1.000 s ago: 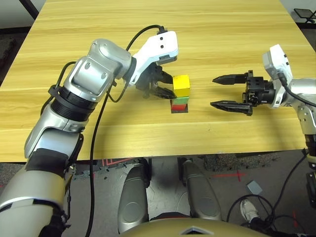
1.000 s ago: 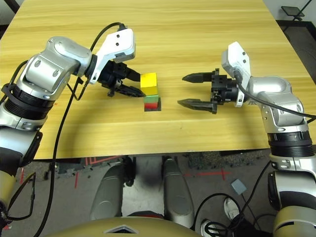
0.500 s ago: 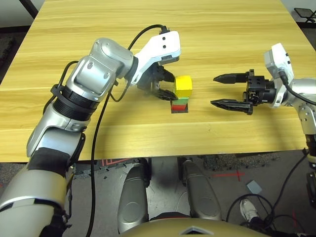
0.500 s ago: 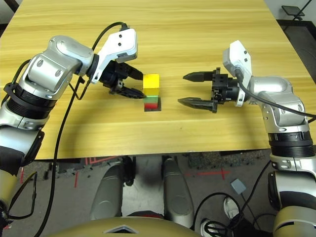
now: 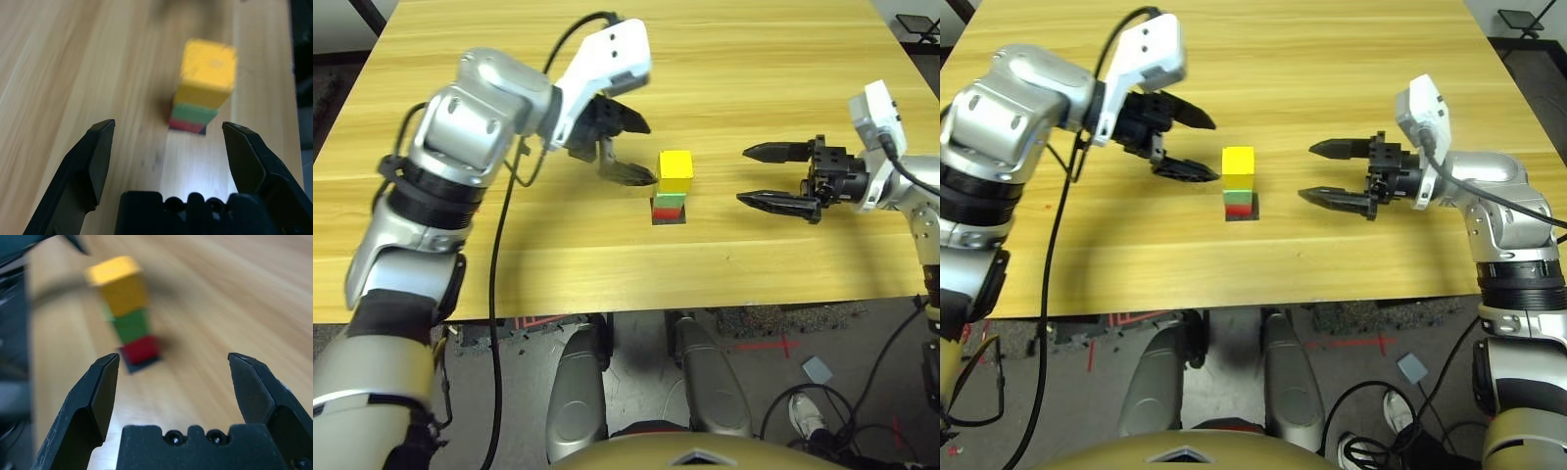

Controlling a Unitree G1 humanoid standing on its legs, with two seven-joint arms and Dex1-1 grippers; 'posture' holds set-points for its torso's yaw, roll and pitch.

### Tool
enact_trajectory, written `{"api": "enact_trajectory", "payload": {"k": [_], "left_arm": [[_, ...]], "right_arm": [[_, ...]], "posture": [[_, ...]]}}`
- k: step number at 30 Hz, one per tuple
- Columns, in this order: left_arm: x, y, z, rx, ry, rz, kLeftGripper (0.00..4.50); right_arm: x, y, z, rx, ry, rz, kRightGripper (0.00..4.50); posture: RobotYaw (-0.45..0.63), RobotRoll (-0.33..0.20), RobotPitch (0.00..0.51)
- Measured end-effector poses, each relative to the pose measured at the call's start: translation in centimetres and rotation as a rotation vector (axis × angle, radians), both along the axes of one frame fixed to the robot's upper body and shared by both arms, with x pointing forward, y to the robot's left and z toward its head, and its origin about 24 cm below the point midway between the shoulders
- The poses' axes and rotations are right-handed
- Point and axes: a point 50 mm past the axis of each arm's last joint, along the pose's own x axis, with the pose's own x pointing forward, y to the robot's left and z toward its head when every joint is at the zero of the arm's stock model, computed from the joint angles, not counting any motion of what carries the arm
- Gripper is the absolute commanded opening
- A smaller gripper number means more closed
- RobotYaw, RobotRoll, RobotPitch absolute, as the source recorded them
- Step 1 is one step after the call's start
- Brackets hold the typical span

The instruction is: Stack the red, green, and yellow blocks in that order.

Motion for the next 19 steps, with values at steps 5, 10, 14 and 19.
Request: {"api": "enact_trajectory", "payload": {"k": [5, 10, 14, 19], "left_arm": [[0.5, 5.3, -3.5, -0.158, -0.056, 0.402, 4.48], [0.7, 7.8, -8.3, -0.429, -0.271, 0.733, 4.48], [0.4, 9.6, -9.8, -0.507, -0.46, 0.898, 4.48], [-0.5, 10.8, -10.5, -0.526, -0.64, 0.968, 4.48]], "right_arm": [[1.7, -5.4, -1.5, 0.101, -0.083, -0.405, 4.5], [2.0, -8.7, -3.2, 0.167, -0.174, -0.705, 4.5], [2.0, -10.0, -3.5, 0.188, -0.229, -0.843, 4.5], [1.7, -11.1, -4.2, 0.187, -0.249, -0.951, 4.5]], "posture": [[0.05, -0.027, 0.237], [0.04, -0.045, 0.235], [0.03, -0.065, 0.246], [0.04, -0.074, 0.242]]}}
